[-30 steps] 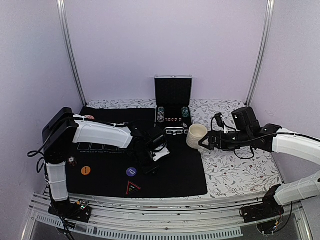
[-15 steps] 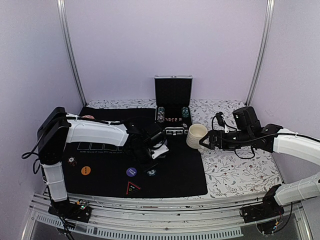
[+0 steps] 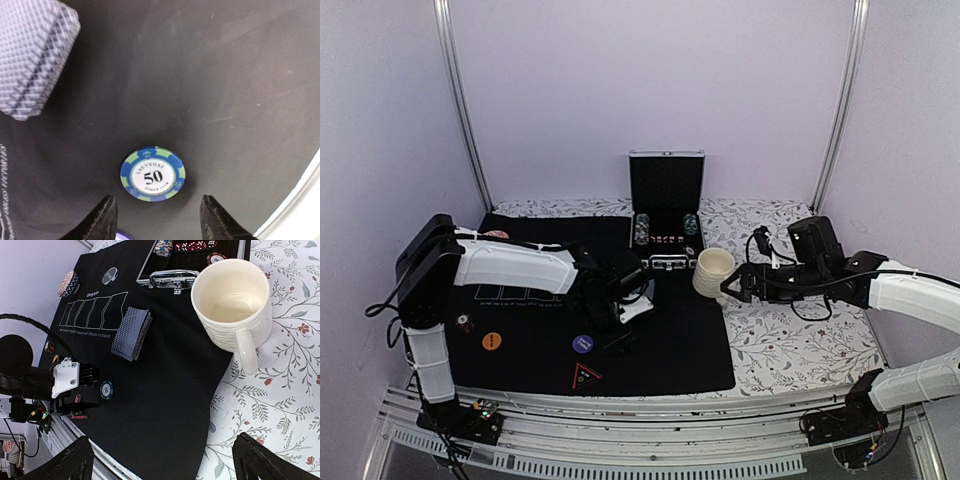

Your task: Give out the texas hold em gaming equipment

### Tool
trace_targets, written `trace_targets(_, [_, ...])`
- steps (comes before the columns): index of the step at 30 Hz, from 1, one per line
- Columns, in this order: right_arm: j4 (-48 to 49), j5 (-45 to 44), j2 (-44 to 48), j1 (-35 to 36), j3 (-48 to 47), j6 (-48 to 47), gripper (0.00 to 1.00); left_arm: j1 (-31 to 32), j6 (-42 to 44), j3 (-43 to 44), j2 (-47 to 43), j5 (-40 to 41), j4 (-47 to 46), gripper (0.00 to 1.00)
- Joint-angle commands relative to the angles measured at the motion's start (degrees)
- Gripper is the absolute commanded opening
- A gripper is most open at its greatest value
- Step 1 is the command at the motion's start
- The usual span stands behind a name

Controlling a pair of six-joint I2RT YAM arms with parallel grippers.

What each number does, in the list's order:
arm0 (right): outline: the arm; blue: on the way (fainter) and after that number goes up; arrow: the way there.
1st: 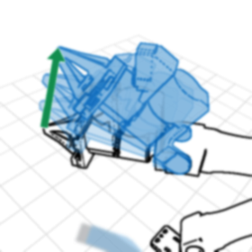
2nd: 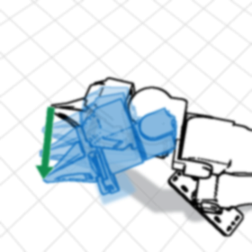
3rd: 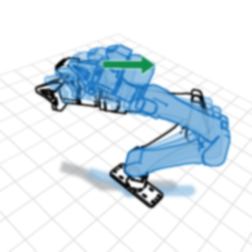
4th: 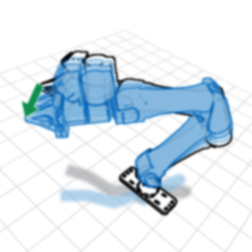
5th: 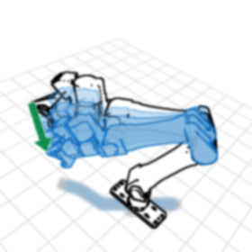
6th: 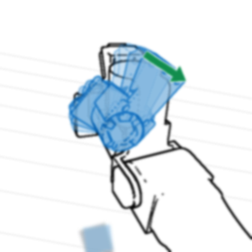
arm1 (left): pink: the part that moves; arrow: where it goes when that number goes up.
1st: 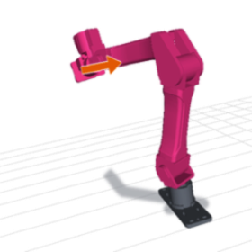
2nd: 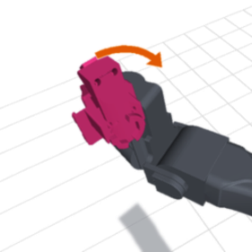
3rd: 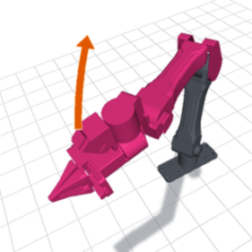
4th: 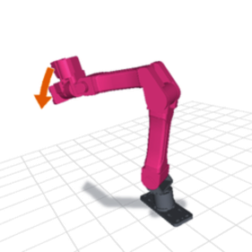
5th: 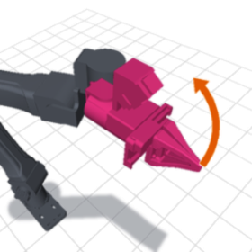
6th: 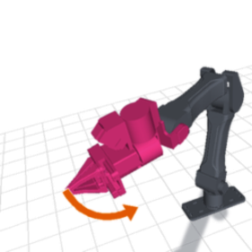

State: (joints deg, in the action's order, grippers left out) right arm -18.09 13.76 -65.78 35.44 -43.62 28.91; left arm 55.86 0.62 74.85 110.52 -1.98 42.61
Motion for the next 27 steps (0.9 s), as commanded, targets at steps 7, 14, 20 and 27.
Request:
trace_targets(7, [0.1,-0.9,1.7,-0.3,1.7,-0.2,0.99,0.9,0.2,3.2,7.3,4.1,2.5,0.57])
trace_targets(14, [0.9,-0.9,1.5,-0.3,2.3,-0.2,0.99,2.3,0.6,6.9,9.8,5.0,4.4,0.55])
trace_targets(20, [1.2,-0.8,1.5,-0.3,2.7,-0.3,0.99,3.0,1.1,8.8,11.9,7.5,5.6,0.52])
trace_targets(27, [1.3,-0.5,1.4,-0.3,3.1,-0.2,0.99,3.2,1.4,9.8,13.3,6.6,5.6,0.45])
